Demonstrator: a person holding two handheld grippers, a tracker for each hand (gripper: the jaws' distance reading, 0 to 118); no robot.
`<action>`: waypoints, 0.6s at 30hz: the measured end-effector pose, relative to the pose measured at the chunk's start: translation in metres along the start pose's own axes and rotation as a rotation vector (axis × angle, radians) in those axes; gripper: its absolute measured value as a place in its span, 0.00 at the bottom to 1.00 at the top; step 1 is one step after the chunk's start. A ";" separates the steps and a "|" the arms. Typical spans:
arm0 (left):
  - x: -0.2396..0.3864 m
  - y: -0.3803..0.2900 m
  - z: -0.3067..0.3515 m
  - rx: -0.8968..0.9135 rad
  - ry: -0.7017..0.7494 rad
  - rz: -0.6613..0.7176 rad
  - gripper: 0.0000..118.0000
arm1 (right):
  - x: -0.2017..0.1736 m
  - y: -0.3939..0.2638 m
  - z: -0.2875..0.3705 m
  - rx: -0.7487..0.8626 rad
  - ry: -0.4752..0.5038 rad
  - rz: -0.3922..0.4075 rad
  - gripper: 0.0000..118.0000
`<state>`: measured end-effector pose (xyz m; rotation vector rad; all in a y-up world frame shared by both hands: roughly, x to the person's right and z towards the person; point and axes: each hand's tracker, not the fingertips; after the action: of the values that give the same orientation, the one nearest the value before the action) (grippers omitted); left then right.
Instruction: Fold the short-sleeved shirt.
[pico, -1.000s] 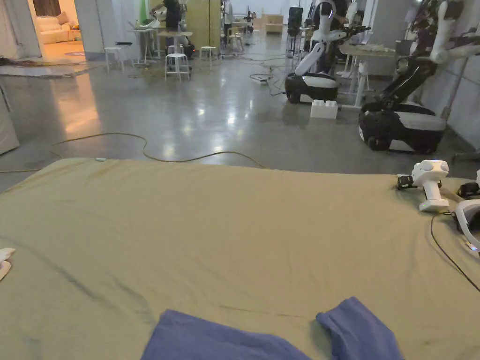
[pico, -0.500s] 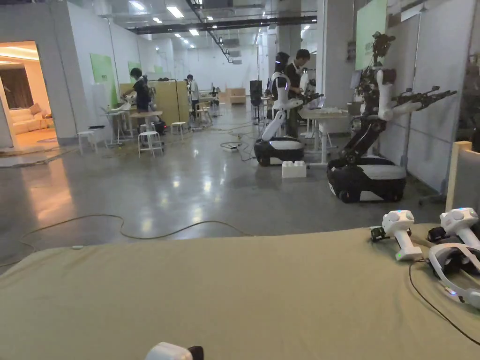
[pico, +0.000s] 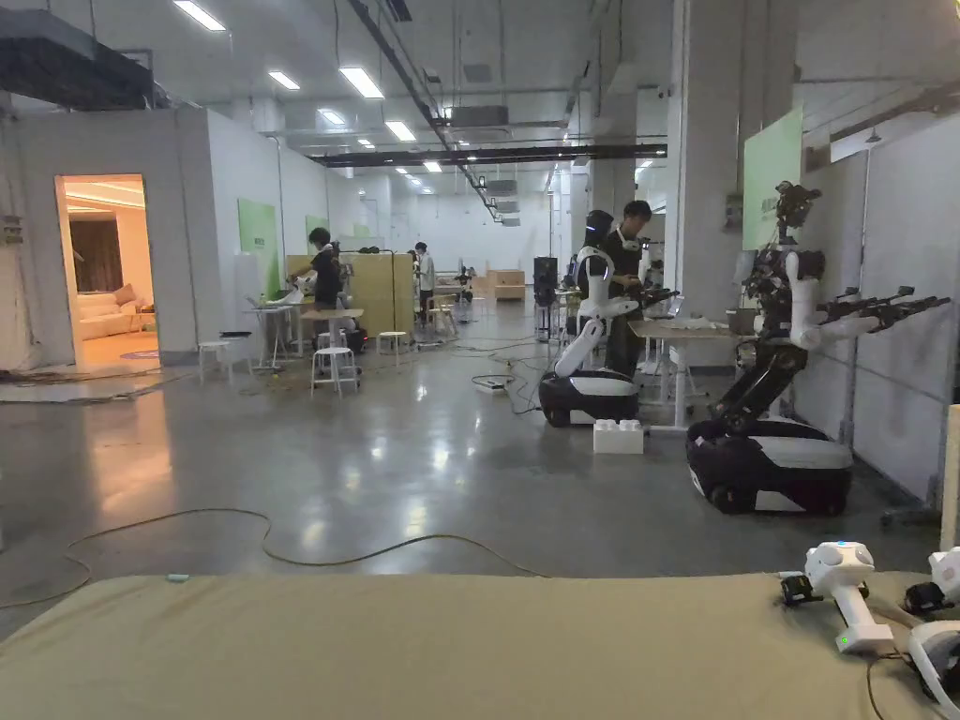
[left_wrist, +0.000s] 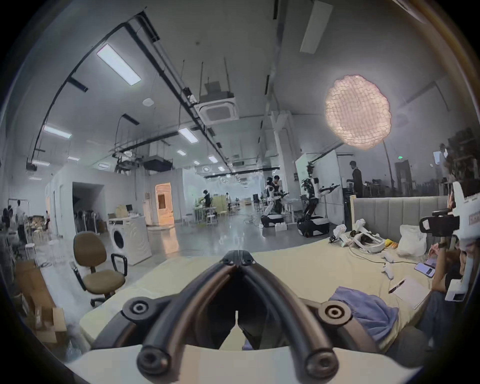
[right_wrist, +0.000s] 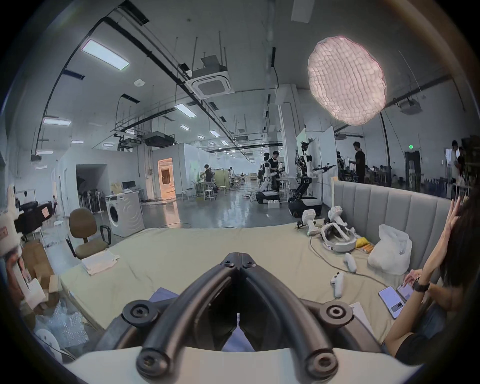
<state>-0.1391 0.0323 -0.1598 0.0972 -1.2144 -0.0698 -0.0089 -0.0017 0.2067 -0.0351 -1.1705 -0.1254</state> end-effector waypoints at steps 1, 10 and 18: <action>-0.003 0.001 0.004 -0.007 0.006 0.018 0.00 | -0.004 -0.001 0.003 0.003 -0.012 0.037 0.00; -0.012 0.009 0.010 -0.031 -0.044 0.083 0.00 | -0.015 -0.010 -0.001 0.001 -0.049 0.091 0.00; -0.013 -0.006 -0.022 -0.125 -0.082 0.131 0.00 | -0.013 -0.014 -0.009 -0.010 -0.015 0.060 0.00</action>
<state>-0.1227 0.0289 -0.1804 -0.0948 -1.2928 -0.0355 -0.0069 -0.0152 0.1905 -0.0807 -1.1828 -0.0779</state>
